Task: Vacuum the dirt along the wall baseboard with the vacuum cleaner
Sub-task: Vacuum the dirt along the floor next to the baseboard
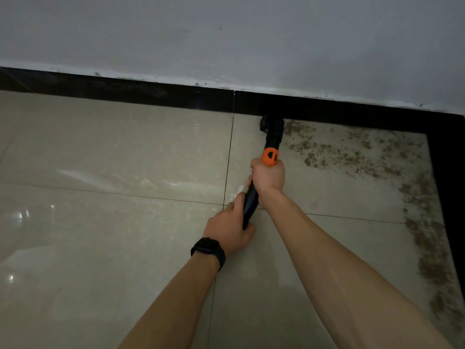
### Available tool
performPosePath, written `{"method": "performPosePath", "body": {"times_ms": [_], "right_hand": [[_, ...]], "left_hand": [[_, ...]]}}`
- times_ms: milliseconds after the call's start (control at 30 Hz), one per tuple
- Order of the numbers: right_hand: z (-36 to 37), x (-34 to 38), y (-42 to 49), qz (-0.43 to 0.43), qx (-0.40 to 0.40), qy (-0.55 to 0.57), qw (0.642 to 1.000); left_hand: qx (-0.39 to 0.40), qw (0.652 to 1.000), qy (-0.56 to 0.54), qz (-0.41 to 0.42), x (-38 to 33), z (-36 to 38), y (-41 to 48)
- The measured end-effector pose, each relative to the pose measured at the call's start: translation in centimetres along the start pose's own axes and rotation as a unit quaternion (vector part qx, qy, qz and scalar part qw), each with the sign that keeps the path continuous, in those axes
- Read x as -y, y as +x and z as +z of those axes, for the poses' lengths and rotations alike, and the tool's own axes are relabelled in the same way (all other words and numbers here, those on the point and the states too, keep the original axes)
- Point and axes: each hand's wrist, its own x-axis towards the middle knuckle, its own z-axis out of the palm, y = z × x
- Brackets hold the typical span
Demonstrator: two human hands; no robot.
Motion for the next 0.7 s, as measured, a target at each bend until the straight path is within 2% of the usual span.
{"method": "performPosePath", "body": {"times_ms": [133,333,700], "right_hand": [[0.5,0.5,0.2,-0.010,-0.016,-0.030,0.999],[0.4,0.4,-1.1,0.009,-0.023,-0.024,0.999],[-3.3,-4.4,-6.3,0.052,-0.063,0.083,0.993]], "left_hand": [[-0.003,0.998,-0.051,-0.043,-0.3,-0.1,0.4],[0.036,0.996,-0.063,-0.042,-0.2,-1.1,-0.4],[0.102,0.993,0.054,0.033,1.2,-1.8,-5.4]]}}
